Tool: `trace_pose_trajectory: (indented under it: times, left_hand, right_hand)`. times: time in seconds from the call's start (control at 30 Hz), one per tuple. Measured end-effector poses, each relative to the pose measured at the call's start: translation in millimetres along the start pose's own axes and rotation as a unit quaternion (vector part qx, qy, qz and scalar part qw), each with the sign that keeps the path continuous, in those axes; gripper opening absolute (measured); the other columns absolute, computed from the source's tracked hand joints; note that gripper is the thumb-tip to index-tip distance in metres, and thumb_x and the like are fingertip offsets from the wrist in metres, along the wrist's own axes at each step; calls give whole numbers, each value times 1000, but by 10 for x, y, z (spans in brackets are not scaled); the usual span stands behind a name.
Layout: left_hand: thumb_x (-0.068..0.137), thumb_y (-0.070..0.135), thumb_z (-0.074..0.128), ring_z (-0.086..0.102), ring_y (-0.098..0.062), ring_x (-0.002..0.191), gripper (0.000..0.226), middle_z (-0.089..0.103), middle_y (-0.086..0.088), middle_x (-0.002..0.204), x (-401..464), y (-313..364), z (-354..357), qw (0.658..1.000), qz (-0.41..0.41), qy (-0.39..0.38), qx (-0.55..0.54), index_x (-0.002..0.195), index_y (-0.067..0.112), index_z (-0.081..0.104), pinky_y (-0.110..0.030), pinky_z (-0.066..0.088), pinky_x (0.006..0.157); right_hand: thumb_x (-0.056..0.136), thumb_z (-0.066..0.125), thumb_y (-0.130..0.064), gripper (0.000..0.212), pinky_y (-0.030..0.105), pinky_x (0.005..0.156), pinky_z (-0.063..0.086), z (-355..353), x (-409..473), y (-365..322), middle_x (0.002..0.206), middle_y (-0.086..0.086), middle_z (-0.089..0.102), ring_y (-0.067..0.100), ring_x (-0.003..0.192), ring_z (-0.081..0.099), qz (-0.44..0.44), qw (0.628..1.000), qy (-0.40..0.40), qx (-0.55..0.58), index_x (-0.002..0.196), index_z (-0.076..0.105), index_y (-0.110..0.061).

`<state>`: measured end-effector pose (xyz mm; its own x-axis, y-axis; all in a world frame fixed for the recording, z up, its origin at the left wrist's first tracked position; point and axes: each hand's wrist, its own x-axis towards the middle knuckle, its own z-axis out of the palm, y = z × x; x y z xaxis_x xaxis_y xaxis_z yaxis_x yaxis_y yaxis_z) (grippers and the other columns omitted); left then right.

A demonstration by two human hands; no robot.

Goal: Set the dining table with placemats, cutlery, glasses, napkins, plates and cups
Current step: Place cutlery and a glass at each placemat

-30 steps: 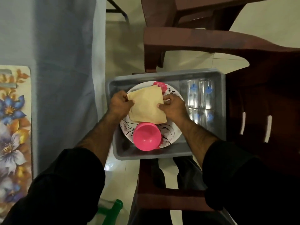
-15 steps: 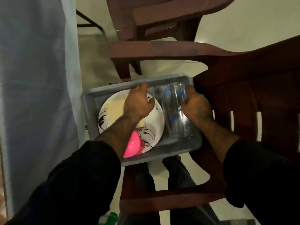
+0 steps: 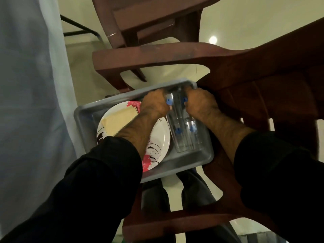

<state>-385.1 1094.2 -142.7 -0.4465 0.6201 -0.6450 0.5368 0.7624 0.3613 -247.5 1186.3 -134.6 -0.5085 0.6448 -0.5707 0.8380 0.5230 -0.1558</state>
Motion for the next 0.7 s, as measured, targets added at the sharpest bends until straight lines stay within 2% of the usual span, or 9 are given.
trace_pose_trajectory:
  times: [0.07,0.2,0.3,0.4,0.47,0.53,0.6,0.7]
  left_hand:
    - [88,26,86,63,-21,101,29,65,2,105,-43,-5,-21,1000,5,-3,-13,102,25,61,-41,55,97]
    - [86,21,89,68,-20,95,34,68,2,95,-196,-117,-15,997,-11,-2,-72,82,23,55,-31,53,76]
    - [84,20,90,66,-14,91,34,68,5,92,-312,-259,40,991,-15,13,-131,76,22,57,-21,44,68]
    - [82,19,92,58,-7,80,37,65,7,87,-472,-327,53,984,5,40,-174,73,24,56,-15,37,65]
    - [80,18,93,60,-9,79,35,67,2,87,-576,-347,39,978,12,54,-201,74,21,59,-18,40,66]
    - [79,16,94,62,-8,78,34,68,3,83,-699,-372,-16,969,11,71,-235,74,15,60,-17,44,66]
    - [78,14,94,64,-9,79,37,67,6,81,-842,-407,-92,959,6,89,-270,71,19,59,-21,50,71]
    - [74,12,95,70,-24,94,35,74,-4,93,-1115,-441,-315,938,-6,111,-328,68,23,62,-45,59,87]
  right_hand:
    - [98,64,-27,37,42,73,58,-38,2,21,108,9,64,28,93,65,-10,1000,6,-7,132,51,-21]
    - [92,73,-27,39,40,77,56,-137,3,66,119,11,64,31,101,67,-36,999,2,-20,127,57,-20]
    - [86,81,-33,37,42,81,60,-222,-70,70,131,14,50,32,102,64,-40,997,-25,-55,116,61,-22]
    - [83,85,-35,28,45,85,61,-246,-214,110,131,9,44,29,104,58,-53,996,-38,-65,97,65,-25]
    - [78,89,-38,28,39,80,59,-223,-330,156,120,1,50,24,102,57,-75,996,-30,-31,77,63,-28]
    - [79,89,-36,33,33,73,54,-216,-445,195,107,-5,52,21,95,59,-85,996,-14,23,67,59,-28]
    - [78,89,-30,31,34,72,55,-256,-562,222,101,-7,55,19,90,62,-87,992,11,86,68,60,-27]
    - [76,89,-22,26,33,75,55,-407,-798,196,100,0,62,19,88,63,-66,974,44,212,76,64,-21]
